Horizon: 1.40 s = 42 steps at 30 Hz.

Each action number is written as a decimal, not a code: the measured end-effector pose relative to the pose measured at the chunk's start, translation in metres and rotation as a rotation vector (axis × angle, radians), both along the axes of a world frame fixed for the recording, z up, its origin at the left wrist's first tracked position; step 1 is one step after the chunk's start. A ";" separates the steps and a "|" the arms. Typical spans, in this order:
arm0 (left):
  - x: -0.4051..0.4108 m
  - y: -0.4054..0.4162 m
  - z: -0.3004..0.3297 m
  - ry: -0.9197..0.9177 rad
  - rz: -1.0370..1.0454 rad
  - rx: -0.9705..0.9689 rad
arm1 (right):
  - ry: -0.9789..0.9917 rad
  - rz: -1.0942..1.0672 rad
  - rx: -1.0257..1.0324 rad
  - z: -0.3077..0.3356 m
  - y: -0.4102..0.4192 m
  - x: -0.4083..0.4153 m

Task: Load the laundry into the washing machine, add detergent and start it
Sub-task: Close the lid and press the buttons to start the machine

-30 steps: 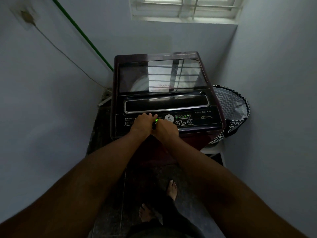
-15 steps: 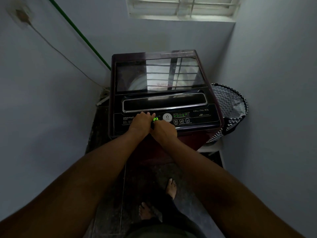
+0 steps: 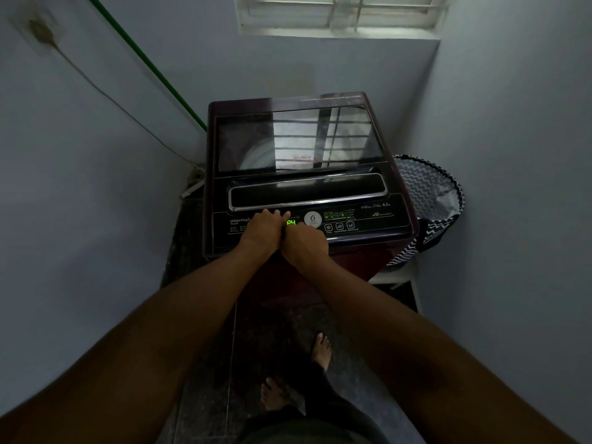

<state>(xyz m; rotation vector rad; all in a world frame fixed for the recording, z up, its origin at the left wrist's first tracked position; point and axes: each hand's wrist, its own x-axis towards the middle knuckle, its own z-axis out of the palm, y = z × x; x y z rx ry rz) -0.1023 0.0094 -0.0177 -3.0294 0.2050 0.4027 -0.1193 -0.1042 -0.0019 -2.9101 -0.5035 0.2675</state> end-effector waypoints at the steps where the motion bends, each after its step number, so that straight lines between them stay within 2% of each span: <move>1: 0.000 0.001 -0.001 0.002 -0.004 0.000 | -0.005 -0.004 0.006 -0.002 -0.001 -0.003; 5: 0.002 0.001 0.000 0.036 -0.005 -0.020 | -0.041 -0.011 0.055 -0.009 -0.006 -0.006; 12: 0.003 0.003 0.001 0.075 0.009 -0.072 | 0.011 0.026 -0.012 -0.016 -0.026 -0.021; 18: -0.001 0.001 0.006 0.062 0.018 -0.091 | -0.001 -0.004 -0.023 -0.016 -0.037 -0.023; 25: -0.016 -0.019 0.005 0.011 0.111 -0.140 | 0.091 -0.041 0.045 -0.013 -0.046 -0.017; 34: -0.011 -0.014 0.003 0.025 0.079 -0.072 | 0.099 -0.054 0.113 -0.015 -0.047 -0.002; 42: -0.008 -0.012 0.005 0.037 0.053 -0.035 | 0.192 -0.180 0.147 -0.012 -0.042 0.011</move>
